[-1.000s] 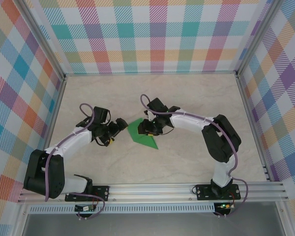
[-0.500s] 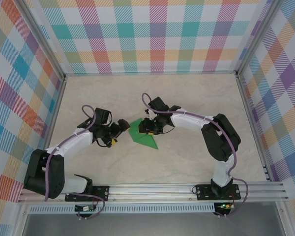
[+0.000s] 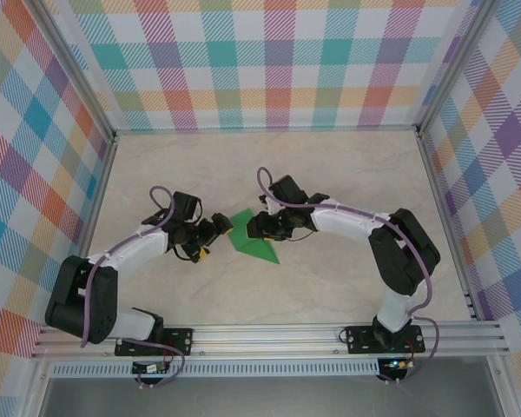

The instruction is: Fold a paper plane with a square sheet of paper (pick it up from the middle)

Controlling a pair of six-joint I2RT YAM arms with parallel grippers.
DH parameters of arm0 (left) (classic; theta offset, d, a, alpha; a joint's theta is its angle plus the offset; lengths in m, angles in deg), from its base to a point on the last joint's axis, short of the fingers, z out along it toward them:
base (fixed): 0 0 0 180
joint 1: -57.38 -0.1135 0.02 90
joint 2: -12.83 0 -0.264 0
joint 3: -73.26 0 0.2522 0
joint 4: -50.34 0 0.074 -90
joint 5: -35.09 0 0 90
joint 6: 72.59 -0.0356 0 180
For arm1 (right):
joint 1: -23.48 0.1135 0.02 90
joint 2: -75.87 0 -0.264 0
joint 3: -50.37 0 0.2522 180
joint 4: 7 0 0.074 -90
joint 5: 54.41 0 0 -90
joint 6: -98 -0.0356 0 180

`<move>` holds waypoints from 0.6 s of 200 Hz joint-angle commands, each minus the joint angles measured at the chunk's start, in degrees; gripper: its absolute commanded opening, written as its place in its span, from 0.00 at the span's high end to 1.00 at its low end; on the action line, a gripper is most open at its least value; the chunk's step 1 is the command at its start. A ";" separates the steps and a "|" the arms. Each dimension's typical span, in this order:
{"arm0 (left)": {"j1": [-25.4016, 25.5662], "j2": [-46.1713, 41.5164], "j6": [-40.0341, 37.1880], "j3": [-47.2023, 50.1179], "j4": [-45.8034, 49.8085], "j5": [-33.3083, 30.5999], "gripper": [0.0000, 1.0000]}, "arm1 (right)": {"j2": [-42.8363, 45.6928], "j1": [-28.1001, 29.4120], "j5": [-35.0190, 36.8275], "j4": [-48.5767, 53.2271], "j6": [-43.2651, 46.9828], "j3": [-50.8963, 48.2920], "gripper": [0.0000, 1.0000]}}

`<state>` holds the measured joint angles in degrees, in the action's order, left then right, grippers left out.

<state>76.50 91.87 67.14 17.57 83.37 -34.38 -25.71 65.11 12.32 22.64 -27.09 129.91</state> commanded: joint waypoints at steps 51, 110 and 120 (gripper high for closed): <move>2.16 1.54 0.98 -2.06 -0.72 0.23 0.00 | 3.39 0.48 0.64 -4.44 1.06 -2.15 0.52; 2.85 3.32 1.25 -3.35 -0.66 0.22 0.01 | 2.79 1.26 -1.37 -6.84 1.43 -3.82 0.51; 2.94 3.78 1.20 -3.68 -0.55 0.49 0.03 | 2.10 1.43 -0.64 -6.34 1.32 -3.61 0.51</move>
<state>78.44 94.52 67.60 15.86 83.00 -34.40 -22.28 65.87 12.30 17.09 -27.05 126.52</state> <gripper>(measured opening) 0.985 0.487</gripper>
